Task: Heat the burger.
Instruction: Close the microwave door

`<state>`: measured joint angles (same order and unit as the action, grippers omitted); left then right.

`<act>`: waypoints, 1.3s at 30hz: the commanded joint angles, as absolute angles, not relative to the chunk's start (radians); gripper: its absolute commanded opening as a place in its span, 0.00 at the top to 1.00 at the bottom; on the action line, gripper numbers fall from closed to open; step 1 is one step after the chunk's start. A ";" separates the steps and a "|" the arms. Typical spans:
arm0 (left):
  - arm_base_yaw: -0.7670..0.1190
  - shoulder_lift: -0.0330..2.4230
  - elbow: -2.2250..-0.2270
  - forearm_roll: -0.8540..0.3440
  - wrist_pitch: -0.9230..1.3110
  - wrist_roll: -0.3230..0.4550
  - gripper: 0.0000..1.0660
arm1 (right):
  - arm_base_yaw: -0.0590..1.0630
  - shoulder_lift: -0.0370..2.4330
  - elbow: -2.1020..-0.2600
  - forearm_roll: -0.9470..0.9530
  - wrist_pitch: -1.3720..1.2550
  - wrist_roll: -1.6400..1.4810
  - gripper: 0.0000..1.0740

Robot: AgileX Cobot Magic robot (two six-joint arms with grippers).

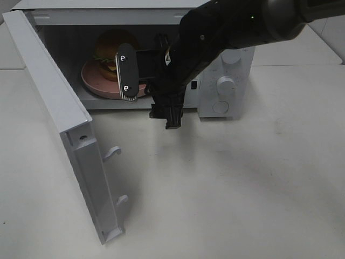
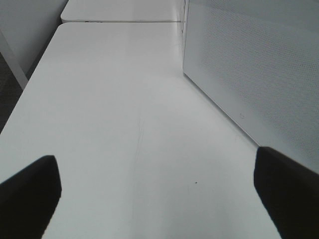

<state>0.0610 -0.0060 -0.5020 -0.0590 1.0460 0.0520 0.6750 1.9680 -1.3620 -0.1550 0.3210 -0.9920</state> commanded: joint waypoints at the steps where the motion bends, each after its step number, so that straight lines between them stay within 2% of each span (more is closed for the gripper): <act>1: 0.059 -0.030 -0.498 -0.063 1.038 0.051 0.06 | 0.675 1.937 -1.333 -0.158 0.312 -0.986 0.29; 11: 0.059 -0.030 -0.498 -0.063 1.038 0.051 0.06 | 0.675 1.748 -1.065 -0.155 0.269 -0.974 0.29; 16: 0.059 -0.030 -0.498 -0.063 1.038 0.051 0.06 | 0.675 1.690 -0.999 -0.155 0.264 -0.952 0.29; 28: 0.059 -0.030 -0.498 -0.063 1.038 0.051 0.06 | 0.675 1.406 -0.743 -0.154 0.280 -0.666 0.29; 34: 0.059 -0.030 -0.498 -0.063 1.038 0.051 0.06 | 0.678 1.269 -0.662 -0.154 0.400 -0.471 0.29; 39: 0.059 -0.030 -0.498 -0.063 1.038 0.051 0.06 | 0.678 1.158 -0.642 -0.152 0.602 -0.285 0.29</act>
<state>0.0610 -0.0060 -0.5020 -0.0590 1.0460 0.0520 0.6750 1.1710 -0.6460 -0.1540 0.5740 -0.3200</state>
